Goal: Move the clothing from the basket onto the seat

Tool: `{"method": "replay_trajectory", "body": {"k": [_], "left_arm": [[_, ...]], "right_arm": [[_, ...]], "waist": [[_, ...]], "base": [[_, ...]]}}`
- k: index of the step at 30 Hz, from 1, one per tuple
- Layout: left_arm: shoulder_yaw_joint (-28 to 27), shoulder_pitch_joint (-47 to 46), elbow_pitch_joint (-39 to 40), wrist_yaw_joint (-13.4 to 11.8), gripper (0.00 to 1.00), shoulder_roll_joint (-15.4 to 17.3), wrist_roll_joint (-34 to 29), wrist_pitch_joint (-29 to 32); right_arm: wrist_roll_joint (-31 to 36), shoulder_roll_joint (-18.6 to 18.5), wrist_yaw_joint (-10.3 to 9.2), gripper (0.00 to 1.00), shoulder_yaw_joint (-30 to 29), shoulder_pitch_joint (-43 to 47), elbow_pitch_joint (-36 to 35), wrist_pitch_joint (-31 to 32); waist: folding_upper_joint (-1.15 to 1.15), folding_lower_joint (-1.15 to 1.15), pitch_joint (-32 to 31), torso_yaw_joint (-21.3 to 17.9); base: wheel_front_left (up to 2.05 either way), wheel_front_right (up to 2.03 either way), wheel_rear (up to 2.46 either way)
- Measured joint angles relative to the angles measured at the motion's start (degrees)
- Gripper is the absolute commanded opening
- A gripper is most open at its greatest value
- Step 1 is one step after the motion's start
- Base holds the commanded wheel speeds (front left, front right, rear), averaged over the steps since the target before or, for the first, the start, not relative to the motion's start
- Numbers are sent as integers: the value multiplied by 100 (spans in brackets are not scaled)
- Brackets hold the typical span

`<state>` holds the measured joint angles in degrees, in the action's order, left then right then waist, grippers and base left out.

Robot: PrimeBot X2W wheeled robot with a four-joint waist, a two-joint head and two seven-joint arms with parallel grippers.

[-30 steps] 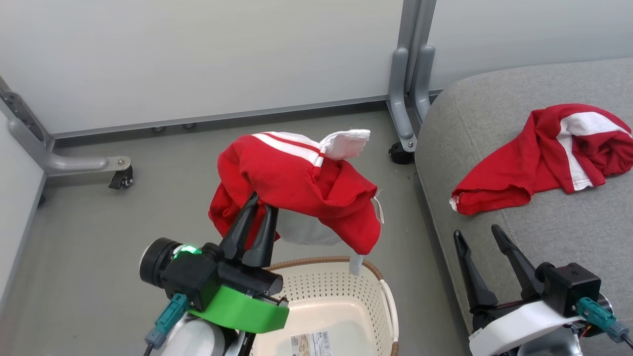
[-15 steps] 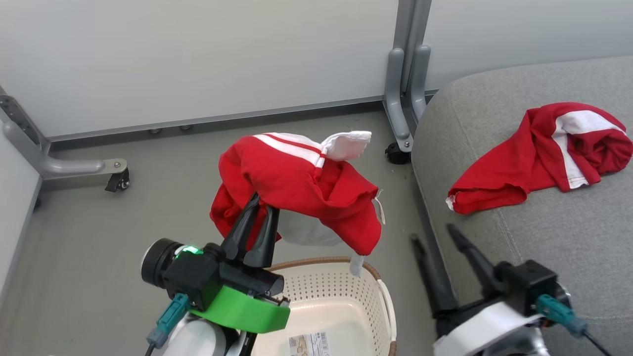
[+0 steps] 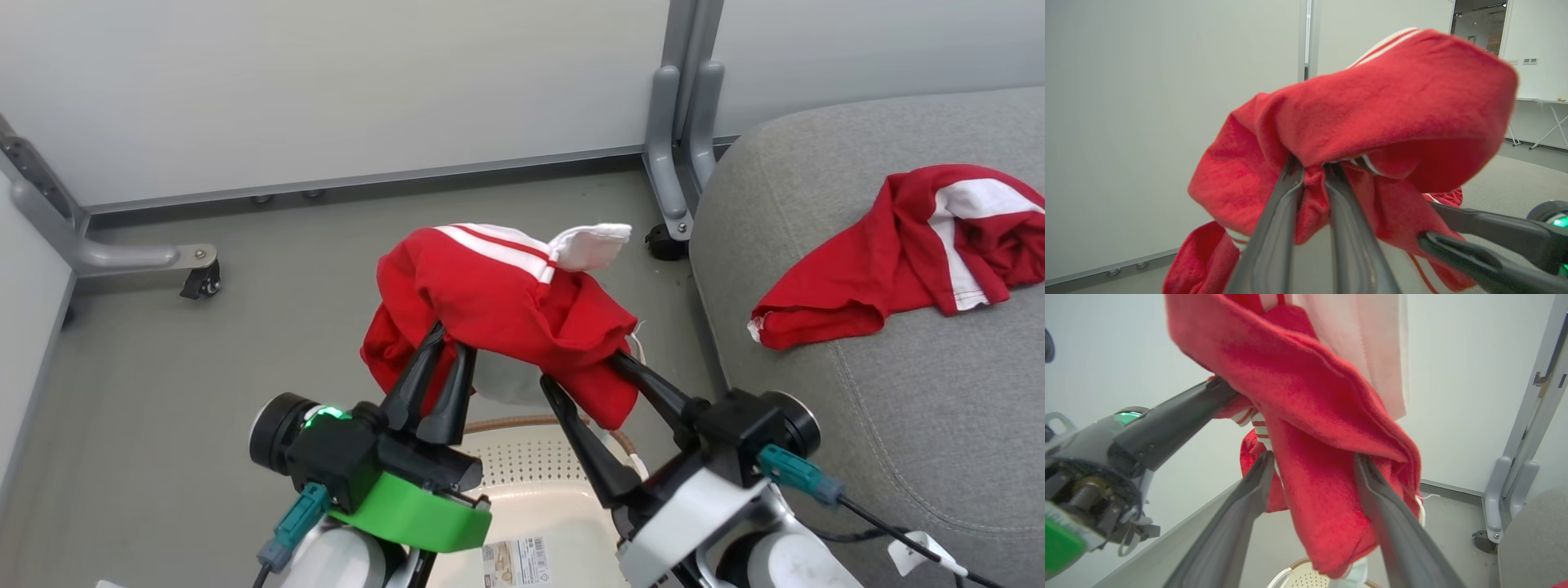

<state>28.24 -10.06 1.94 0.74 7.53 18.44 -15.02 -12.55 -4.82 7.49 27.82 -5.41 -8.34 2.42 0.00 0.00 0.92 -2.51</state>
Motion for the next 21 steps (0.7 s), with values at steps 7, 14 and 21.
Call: {"method": "replay_trajectory", "body": {"k": [7,14,21], "left_arm": [[143,-33,16,105,0,-68,-32,0],[196,-79,9,163,0,-101,-32,0],[178,-92,-7,177,0,-118,-32,0]], "right_arm": [[82,65,0,100,172,-646,750,-208],[-60,165,0,0,331,-1056,1299,-390],[-152,185,0,0,381,-1155,1474,-513]], "waist": [[0,0,106,143],[0,0,168,250],[0,0,184,297]], "base": [[0,0,0],[0,0,0],[0,0,0]]}}
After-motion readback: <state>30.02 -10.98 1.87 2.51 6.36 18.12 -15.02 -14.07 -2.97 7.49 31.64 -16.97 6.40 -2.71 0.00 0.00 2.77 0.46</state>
